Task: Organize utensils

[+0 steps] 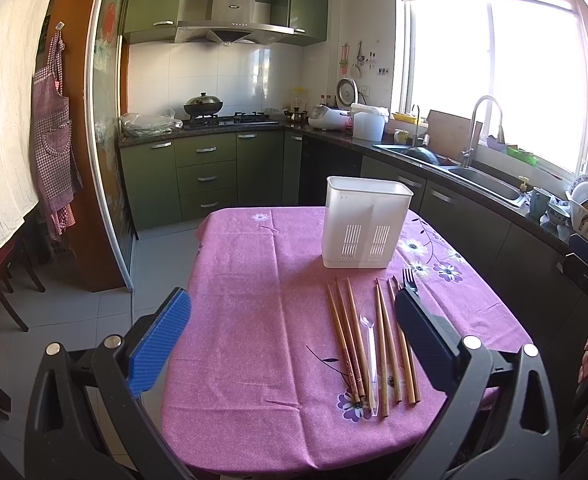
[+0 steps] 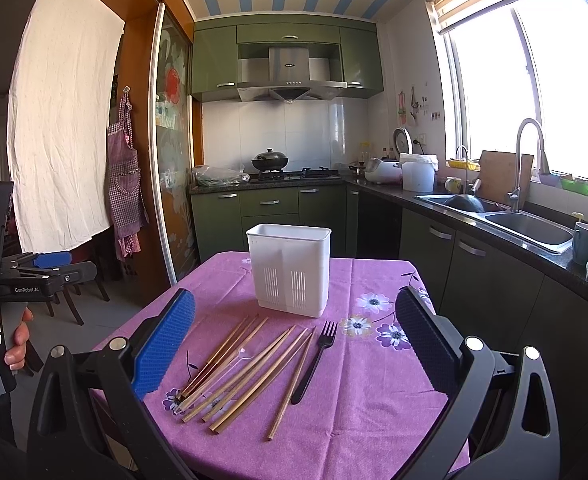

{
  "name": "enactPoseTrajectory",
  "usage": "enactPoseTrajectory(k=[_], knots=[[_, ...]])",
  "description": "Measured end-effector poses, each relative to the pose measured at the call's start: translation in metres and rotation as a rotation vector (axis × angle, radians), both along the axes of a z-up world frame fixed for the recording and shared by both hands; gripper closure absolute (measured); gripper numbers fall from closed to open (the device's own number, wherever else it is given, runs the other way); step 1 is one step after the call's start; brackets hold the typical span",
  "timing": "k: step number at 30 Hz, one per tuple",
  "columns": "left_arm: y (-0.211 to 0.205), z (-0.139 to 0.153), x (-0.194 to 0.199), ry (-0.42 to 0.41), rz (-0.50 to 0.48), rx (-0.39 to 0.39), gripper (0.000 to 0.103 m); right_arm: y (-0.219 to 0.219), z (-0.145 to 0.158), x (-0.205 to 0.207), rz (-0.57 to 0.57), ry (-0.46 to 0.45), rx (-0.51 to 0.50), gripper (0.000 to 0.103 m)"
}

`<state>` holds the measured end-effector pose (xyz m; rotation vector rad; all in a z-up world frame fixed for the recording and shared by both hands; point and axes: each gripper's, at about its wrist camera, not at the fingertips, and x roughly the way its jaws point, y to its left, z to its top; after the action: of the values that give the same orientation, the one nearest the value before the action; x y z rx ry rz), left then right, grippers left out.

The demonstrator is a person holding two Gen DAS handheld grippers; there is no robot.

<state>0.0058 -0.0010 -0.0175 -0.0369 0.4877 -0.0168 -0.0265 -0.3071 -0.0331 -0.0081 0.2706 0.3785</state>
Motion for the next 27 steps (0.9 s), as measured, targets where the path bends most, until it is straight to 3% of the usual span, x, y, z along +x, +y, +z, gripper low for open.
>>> enactPoseTrajectory(k=[17, 21, 27], knots=[[-0.003, -0.004, 0.010, 0.028, -0.013, -0.002, 0.006, 0.004, -0.003, 0.019, -0.004, 0.054, -0.030, 0.004], [-0.005, -0.009, 0.032, 0.087, -0.048, -0.039, 0.006, 0.001, -0.012, 0.049, -0.028, 0.145, -0.054, 0.004], [-0.023, -0.030, 0.095, 0.284, -0.137, -0.088, 0.006, 0.002, -0.039, 0.117, 0.017, 0.407, -0.147, 0.004]])
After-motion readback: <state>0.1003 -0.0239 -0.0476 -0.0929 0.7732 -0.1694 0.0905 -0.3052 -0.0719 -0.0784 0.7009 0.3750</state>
